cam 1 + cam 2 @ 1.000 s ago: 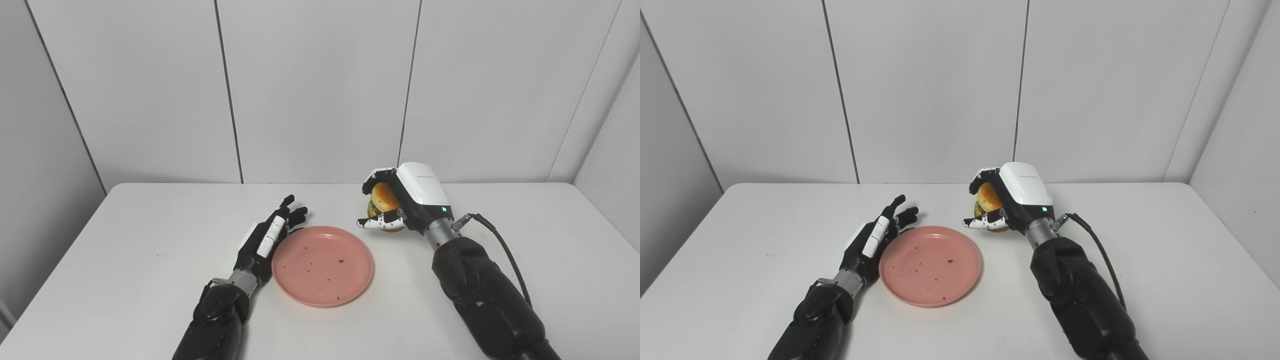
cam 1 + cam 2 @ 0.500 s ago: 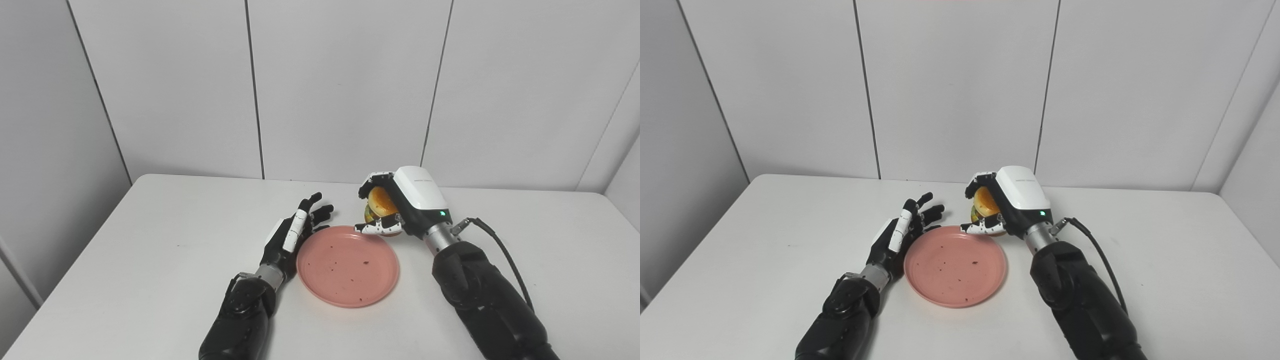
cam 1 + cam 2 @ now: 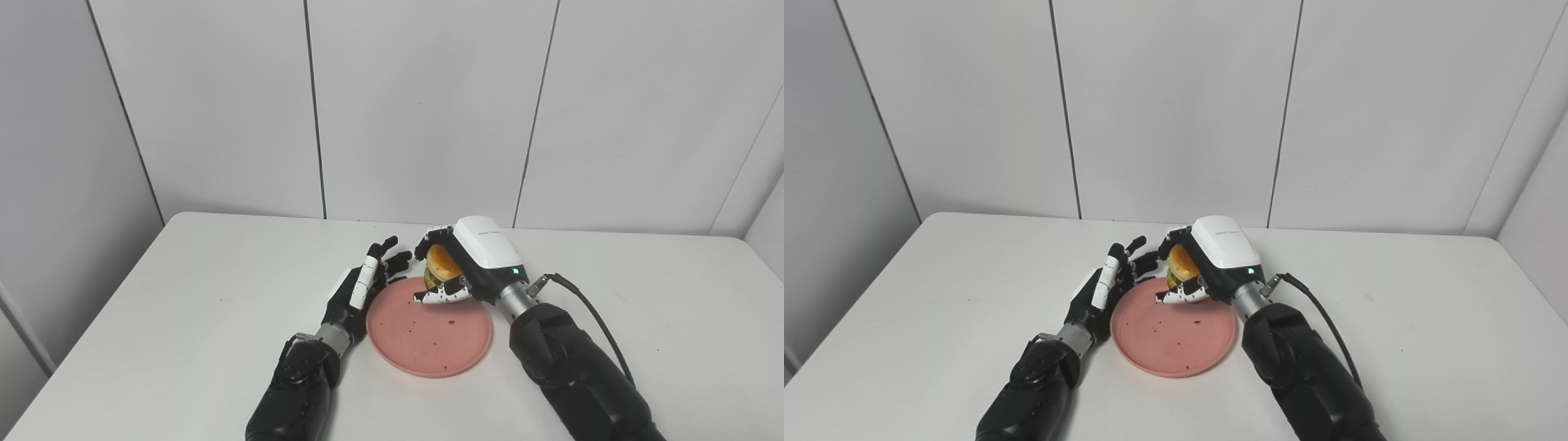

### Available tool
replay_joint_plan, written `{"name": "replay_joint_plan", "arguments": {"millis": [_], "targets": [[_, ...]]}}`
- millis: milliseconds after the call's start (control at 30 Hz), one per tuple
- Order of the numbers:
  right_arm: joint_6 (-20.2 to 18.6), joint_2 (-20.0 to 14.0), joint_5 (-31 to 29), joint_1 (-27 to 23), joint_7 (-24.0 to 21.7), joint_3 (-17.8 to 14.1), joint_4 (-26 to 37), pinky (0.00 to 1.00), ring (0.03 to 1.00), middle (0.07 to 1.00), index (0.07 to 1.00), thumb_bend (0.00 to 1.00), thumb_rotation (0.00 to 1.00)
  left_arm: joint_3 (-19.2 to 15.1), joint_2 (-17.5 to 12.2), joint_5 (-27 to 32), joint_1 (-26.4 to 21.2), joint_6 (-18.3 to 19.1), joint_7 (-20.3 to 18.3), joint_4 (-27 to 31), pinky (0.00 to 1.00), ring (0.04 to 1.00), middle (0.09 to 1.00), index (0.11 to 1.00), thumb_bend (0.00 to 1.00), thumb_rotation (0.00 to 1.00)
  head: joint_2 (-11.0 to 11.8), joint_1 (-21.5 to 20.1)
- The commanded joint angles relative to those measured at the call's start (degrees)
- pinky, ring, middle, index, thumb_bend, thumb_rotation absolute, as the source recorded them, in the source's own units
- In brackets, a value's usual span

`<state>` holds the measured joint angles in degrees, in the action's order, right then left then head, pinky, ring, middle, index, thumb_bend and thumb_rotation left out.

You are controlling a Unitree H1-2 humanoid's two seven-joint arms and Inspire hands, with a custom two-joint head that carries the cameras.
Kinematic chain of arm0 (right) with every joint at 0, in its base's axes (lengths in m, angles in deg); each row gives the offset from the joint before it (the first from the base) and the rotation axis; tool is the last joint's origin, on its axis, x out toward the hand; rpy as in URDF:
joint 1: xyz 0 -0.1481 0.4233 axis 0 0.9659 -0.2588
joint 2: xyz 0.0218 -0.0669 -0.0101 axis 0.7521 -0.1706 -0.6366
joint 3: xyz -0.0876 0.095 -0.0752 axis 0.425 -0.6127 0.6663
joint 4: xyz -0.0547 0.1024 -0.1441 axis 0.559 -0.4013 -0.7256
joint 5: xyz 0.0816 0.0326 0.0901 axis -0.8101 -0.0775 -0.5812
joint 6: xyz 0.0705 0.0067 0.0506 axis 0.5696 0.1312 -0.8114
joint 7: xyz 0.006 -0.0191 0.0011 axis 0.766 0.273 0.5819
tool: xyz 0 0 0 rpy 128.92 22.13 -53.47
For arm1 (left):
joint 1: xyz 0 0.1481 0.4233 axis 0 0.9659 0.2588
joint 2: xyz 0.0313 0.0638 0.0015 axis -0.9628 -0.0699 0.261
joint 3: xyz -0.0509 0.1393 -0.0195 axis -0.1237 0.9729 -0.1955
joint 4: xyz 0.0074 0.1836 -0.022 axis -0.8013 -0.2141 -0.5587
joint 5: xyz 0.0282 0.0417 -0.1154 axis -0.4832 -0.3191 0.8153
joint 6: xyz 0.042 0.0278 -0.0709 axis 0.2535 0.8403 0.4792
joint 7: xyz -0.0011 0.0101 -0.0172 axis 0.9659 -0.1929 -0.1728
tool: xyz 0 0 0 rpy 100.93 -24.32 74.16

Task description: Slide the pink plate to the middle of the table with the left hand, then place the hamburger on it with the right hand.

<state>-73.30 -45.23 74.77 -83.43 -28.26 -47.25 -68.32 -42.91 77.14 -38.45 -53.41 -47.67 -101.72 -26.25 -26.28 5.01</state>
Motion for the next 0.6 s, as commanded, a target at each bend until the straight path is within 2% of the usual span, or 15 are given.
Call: {"name": "replay_joint_plan", "arguments": {"millis": [0,400,567], "targets": [[1.93,0.42,-0.08,-2.48,1.06,-0.11,0.58,0.39,0.464,0.551,0.488,0.51,0.17,0.08,-0.11,-0.02,-0.11,-0.02,-0.44,0.25,0.84,0.902,0.856,0.927,0.92,0.97,-0.08,-0.29],[2.40,1.41,-0.66,-1.77,1.76,0.73,-4.34,0.40,0.469,0.539,0.489,0.51,0.17,0.02,0.01,-0.10,0.25,0.17,0.01,0.48,0.83,0.921,0.872,0.925,0.94,0.93,-0.01,-0.80],[3.27,1.71,-1.41,-1.44,2.53,0.71,-8.07,0.38,0.453,0.524,0.487,0.51,0.17,0.12,0.34,-0.27,0.13,-0.47,0.15,0.03,0.80,0.906,0.851,0.920,0.93,0.93,-0.12,-0.81]]}}
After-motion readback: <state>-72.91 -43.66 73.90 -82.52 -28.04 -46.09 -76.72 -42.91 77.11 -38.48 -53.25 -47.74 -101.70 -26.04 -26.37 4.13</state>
